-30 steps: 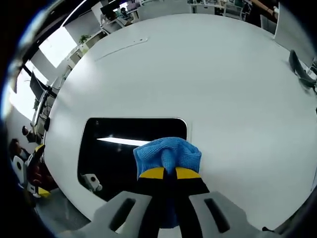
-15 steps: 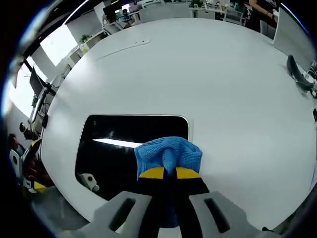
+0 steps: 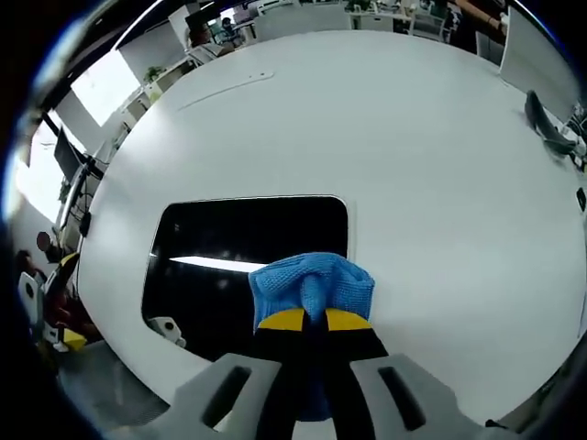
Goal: Wipe the mirror surface with the cleaning cloth until all visible marks leave the cleaned area.
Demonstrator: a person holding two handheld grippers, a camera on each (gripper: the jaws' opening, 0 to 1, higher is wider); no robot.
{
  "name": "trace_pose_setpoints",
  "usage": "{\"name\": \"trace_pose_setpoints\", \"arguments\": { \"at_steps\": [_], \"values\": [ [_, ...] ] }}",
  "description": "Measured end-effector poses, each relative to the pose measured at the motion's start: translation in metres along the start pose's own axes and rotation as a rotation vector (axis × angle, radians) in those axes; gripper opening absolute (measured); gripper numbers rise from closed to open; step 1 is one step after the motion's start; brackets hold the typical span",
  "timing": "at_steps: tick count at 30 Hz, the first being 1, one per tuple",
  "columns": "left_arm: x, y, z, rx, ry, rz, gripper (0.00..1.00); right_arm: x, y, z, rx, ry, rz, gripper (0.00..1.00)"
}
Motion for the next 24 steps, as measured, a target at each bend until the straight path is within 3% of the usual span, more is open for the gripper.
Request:
{"name": "trace_pose_setpoints", "arguments": {
  "at_steps": [14,24],
  "values": [
    [-0.002,0.001,-0.002,-0.004,0.013,0.006,0.99,-0.007,-0.001,0.021,0.025,-0.009,-0.012,0.01],
    [0.000,0.004,-0.001,0.004,0.007,0.029,0.99,-0.009,-0.004,0.027,0.054,-0.020,-0.007,0.01]
  ]
}}
Point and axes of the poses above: the point that each gripper's makers call its tool centre point, and the gripper's own axes: x roughly forward along the fingers, y roughly to its right, z roughly out of its underside, the point moved 5 cm from there along -x, roughly backward along the fingers, and after that the axes turned 5 degrees about -y, right-handed, at the moved point
